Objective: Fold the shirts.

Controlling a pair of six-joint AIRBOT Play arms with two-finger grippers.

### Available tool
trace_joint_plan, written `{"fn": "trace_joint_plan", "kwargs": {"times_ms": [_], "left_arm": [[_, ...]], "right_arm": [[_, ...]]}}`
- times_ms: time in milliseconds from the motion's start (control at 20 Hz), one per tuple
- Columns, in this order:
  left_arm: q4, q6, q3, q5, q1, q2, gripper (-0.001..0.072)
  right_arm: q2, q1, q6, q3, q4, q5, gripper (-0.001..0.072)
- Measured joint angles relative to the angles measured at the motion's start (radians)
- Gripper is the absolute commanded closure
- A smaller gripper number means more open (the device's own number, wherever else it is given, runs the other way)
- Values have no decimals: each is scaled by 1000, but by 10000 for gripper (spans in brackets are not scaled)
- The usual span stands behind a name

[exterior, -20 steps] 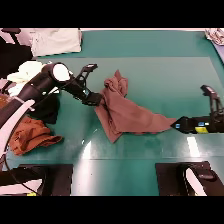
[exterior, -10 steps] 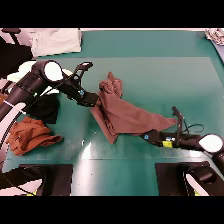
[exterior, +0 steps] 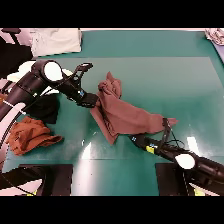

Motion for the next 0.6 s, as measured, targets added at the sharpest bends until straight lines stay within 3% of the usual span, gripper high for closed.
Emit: {"fn": "trace_joint_plan", "kwargs": {"times_ms": [250,300,450,600], "left_arm": [[1,0,0,-18,0,0,676],[2,0,0,-22,0,0,677],[4,2,0,-27,0,0,676],[8,3,0,-31,0,0,677]], "right_arm": [[-257,93,39,155,-5,-190,260],[-298,93,33,190,-8,-204,329],[-381,63,8,257,-11,-214,697],[-397,18,-23,288,-27,-195,702]]}}
